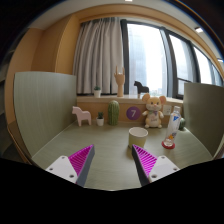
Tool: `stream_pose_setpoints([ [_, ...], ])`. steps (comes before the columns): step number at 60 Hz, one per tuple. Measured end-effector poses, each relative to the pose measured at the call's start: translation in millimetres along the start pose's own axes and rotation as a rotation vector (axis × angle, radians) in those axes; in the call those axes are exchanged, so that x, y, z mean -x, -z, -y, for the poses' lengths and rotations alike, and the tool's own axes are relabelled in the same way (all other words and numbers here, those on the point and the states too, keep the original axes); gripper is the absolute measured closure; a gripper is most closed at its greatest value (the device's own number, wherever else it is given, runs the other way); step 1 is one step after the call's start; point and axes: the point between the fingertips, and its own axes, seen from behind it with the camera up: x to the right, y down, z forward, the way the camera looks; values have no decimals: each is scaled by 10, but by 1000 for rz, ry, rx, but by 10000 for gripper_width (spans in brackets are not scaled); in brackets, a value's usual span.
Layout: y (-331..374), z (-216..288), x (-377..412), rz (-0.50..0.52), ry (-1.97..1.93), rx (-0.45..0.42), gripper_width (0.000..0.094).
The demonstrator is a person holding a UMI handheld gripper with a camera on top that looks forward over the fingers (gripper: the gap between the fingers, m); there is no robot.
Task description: Pour water
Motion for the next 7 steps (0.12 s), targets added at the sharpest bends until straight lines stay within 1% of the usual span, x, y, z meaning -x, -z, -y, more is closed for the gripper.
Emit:
stream_pose_setpoints([
  [7,92,68,81,8,25,-21,179],
])
